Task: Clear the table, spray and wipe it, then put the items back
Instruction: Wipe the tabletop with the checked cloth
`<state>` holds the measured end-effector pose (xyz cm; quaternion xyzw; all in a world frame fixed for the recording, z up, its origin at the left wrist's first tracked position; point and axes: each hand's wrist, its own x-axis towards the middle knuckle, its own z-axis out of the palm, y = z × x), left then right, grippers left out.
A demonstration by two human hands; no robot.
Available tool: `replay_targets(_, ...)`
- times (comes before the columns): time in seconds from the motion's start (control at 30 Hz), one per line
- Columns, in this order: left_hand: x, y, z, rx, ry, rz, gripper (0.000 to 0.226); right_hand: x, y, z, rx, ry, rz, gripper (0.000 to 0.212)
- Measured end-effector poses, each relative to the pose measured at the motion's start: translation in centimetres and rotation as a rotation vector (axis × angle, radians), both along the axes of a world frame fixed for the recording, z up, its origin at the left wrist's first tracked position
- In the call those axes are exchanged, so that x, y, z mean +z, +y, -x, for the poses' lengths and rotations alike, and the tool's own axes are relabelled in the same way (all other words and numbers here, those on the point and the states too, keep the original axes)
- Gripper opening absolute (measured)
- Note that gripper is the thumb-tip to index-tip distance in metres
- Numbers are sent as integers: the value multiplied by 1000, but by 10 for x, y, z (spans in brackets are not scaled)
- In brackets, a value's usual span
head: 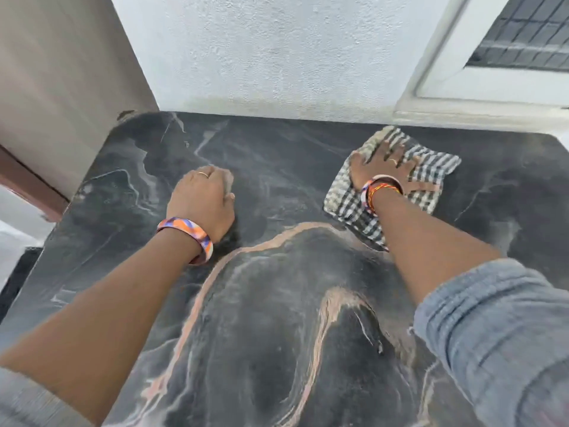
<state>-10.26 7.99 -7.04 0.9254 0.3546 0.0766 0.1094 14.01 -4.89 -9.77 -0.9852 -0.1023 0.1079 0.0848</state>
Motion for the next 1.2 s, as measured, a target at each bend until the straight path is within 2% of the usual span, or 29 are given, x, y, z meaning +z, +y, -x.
replay_targets(0.1,-4,28,9,29,-34,2,35,2,18,-23,-18,26,30,66)
replay_targets(0.23,-8,69,35,177,-45,18,42,3,50,-15,172,-1,89,56)
replay_targets(0.47,-8,109,90,407,-82,47,37,0,150,67,570,-62,80,55)
replay_targets(0.77,-25,126,150,411,-88,220,30,-1,266,170,949,-80,43,53)
replay_targets(0.97,-26,120,179,432,-157,326,32,-2,261,198,1123,-96,66,49)
replay_targets(1.2,-12,91,209,515,-188,295,41,-1,209,288,1402,-98,27,47)
